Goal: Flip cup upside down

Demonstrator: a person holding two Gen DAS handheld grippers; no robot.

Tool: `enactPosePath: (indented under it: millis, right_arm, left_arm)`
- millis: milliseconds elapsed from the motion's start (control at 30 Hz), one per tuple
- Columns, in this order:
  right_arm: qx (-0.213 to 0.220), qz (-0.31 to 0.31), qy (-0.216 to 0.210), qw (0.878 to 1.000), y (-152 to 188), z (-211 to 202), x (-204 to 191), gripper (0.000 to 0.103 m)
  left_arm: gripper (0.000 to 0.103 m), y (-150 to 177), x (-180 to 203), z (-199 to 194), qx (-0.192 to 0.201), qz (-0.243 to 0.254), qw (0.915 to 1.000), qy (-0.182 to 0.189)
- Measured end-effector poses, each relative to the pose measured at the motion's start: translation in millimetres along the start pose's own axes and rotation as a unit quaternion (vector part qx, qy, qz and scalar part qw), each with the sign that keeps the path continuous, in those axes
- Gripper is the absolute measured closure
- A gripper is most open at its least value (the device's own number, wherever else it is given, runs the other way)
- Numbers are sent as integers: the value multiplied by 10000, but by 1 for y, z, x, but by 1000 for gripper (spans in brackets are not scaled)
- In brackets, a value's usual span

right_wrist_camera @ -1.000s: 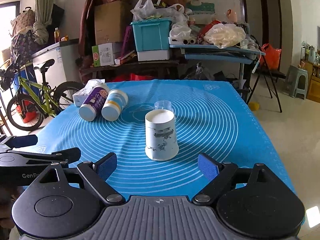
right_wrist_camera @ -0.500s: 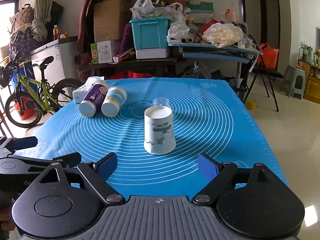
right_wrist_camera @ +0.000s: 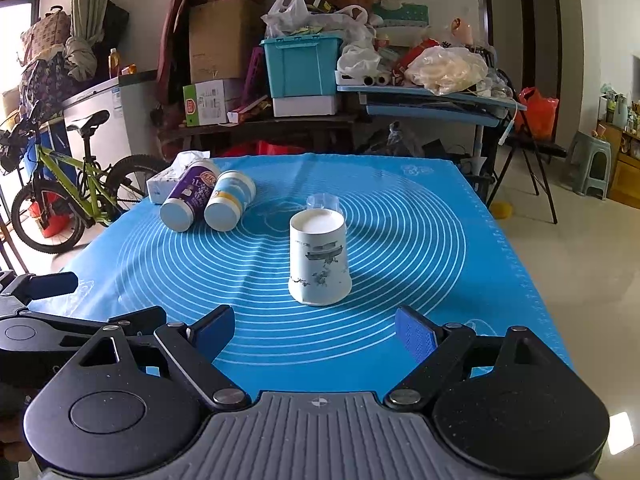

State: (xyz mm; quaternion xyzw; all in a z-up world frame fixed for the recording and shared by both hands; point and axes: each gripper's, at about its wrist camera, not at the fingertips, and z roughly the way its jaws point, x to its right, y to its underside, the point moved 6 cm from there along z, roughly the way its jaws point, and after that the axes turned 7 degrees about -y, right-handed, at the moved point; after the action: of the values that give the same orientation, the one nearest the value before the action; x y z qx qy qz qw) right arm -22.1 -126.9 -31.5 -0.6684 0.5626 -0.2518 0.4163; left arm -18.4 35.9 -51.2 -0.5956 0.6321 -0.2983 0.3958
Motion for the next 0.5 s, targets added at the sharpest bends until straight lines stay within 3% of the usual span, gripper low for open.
enactPosePath:
  millis: [500]
  right_arm:
    - [-21,-48,3,10000,1,0,-5,14]
  left_arm:
    - [0,-1,2,-1,10,12,10000,18]
